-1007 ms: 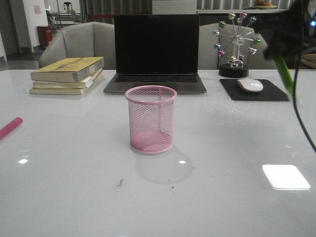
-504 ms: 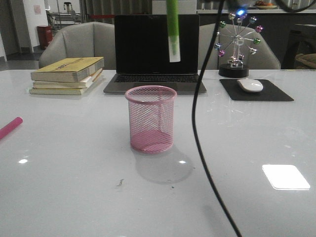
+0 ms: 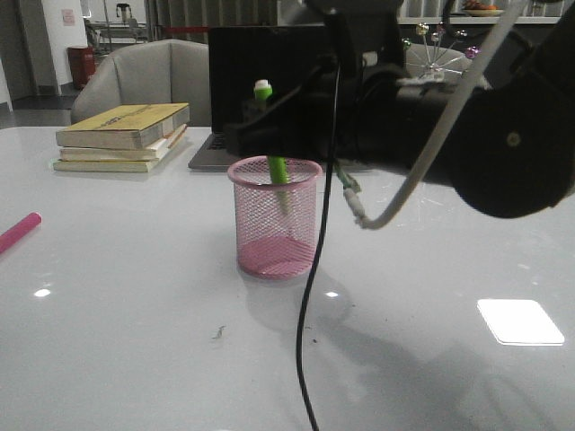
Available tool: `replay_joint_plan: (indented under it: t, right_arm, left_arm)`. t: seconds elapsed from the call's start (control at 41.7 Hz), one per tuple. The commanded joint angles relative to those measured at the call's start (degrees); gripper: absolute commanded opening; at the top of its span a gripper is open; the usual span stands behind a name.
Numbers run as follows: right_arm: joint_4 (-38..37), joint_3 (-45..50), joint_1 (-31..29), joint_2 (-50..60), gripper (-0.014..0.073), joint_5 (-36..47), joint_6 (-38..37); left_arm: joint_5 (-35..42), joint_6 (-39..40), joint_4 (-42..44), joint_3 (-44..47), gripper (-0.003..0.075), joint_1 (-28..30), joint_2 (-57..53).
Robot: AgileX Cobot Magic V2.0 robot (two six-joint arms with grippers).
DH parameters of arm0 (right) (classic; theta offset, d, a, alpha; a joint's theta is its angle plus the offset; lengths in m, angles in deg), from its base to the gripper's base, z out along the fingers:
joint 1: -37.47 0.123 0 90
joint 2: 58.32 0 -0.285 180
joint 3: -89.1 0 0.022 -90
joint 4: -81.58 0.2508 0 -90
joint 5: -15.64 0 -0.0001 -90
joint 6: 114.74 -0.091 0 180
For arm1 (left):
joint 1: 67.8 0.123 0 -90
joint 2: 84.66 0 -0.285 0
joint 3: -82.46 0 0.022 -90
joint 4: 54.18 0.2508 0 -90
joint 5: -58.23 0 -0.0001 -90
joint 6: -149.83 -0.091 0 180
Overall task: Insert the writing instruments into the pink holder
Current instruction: 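Lift the green marker and drop it into the pink mesh holder, then move the left gripper down toward the pink marker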
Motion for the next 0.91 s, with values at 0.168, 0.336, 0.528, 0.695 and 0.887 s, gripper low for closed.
replay_joint_plan:
  t: [0.168,0.336,0.528,0.695,0.887]
  right_arm:
    - [-0.5,-1.8,0.1,5.5,0.0572,1.3,0.4]
    - [-0.5,-2.3,0.1,18.5,0.057,-20.2,0.4]
    - [-0.1,-9.7,0.1,32.5,0.057,-68.4,0.3]
    - [0.5,-11.9,0.1,38.6,0.057,-89.1,-0.2]
    - [0.5,-9.3,0.1,44.2,0.057,-89.9,-0.2]
  left_arm:
    - [4.2,0.0,-0.3,-1.6,0.0454,-0.4,-0.1]
    - [4.2,0.0,-0.3,-1.6,0.0454,-0.4,-0.1]
    - [3.6,0.0,-0.3,-1.6,0.0454,-0.4,0.3]
    - [0.1,2.0,-0.3,-1.7,0.046,1.0,2.9]
    - [-6.5,2.2,0.5,-5.3,0.0468,10.2,10.9]
